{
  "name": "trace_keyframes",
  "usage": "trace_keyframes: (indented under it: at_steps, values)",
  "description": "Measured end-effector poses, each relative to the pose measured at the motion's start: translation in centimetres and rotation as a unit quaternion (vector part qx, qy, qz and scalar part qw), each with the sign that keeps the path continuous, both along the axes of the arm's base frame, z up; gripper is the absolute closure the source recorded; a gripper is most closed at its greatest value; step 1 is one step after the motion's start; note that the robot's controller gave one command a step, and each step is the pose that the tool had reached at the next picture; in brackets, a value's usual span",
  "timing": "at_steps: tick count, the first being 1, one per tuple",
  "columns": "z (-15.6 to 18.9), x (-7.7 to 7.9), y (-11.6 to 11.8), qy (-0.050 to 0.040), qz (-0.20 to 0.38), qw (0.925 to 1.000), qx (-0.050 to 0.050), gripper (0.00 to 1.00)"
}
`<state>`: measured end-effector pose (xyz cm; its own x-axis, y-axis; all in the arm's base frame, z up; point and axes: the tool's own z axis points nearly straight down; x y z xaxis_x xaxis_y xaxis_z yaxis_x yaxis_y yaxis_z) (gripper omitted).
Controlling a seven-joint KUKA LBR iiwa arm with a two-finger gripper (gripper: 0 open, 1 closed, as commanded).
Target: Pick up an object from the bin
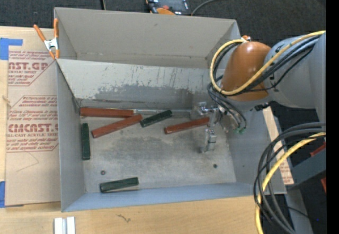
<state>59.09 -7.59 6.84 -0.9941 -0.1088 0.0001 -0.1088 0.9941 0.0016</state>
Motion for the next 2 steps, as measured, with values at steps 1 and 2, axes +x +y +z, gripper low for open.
trace_keyframes:
  at_steps: [1,2]
  values:
    - [-0.02,0.02,0.04,-0.0008,0.000,1.0000,0.000,0.00]
    - [0.02,0.06,0.05,-0.0013,0.000,1.0000,-0.001,1.00]
